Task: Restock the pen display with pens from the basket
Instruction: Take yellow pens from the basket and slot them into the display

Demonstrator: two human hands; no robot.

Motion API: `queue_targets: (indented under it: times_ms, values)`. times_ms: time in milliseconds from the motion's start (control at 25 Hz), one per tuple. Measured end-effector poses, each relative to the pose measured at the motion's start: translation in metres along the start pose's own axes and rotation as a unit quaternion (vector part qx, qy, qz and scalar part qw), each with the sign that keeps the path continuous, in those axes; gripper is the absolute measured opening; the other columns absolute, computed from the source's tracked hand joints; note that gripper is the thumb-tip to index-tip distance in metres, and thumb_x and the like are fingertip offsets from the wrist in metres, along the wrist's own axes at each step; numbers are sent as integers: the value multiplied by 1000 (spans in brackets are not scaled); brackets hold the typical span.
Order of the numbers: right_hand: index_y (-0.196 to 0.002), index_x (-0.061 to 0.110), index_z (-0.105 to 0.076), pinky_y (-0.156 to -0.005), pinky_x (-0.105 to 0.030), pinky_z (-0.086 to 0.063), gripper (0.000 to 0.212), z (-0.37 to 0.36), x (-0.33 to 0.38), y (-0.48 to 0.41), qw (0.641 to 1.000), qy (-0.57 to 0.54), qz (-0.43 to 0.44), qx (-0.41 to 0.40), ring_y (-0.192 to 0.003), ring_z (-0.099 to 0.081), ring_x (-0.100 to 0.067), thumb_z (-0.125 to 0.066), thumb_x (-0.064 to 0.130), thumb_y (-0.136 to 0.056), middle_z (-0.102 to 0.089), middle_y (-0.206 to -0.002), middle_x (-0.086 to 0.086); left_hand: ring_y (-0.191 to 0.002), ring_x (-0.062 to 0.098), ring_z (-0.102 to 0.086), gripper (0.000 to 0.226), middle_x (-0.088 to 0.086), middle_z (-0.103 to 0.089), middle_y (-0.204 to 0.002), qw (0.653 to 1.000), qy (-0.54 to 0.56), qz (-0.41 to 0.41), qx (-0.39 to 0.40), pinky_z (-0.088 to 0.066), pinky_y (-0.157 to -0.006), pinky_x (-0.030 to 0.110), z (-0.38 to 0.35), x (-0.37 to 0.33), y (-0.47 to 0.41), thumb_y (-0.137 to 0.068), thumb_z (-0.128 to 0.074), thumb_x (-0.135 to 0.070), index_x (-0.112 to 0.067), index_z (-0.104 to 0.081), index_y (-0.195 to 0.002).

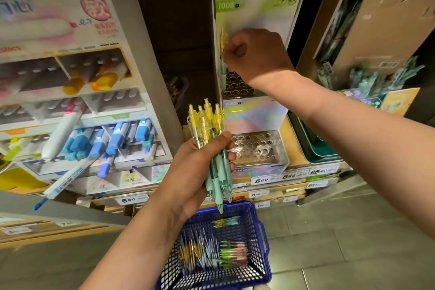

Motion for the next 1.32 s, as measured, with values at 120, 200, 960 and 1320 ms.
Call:
queue_targets:
  times_ms: [120,200,960,1320]
  values:
    - [-97,19,-76,-93,-28,-50,18,-1,-4,-1,999,-3,-24,20,-93,-69,-14,-63,31,-93,-76,-93,5,-70,19,-65,28,10,-67,-83,1000,-1,-1,0,-56,-66,31,0,0,0,-91,-74,-24,-3,-69,-108]
    - [-95,22,-75,-85,-23,-50,20,-2,-6,8,998,20,-45,36,-88,-66,-10,-67,40,-92,-72,-88,9,-68,20,-64,26,10,-66,-80,1000,-3,-7,10,-57,-64,30,-3,-1,-1,-91,-74,-25,-4,-69,-105]
    - [-87,24,-68,-80,-40,-62,12,56,-29,7,948,-288,-73,-110,-80,-75,-22,-71,13,-91,-75,-82,-3,-66,22,-59,21,14,-60,-82,998,63,-12,12,-56,-61,30,-3,-2,-8,-95,-67,-11,-5,-67,-115]
    - [-92,18,-71,-85,-36,-58,6,28,-20,-8,986,-142,-2,-89,-78,-73,-13,-71,22,-88,-76,-85,2,-68,22,-65,15,16,-66,-84,999,47,-11,9,-58,-62,29,0,-1,-5,-93,-71,-10,-5,-68,-107]
Point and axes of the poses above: each hand's wrist, its own y-axis away from the middle knuckle, its own z-axis out of the back of the hand, x = y × z, the point moved 7 cm from there along -y, towards the middle knuckle
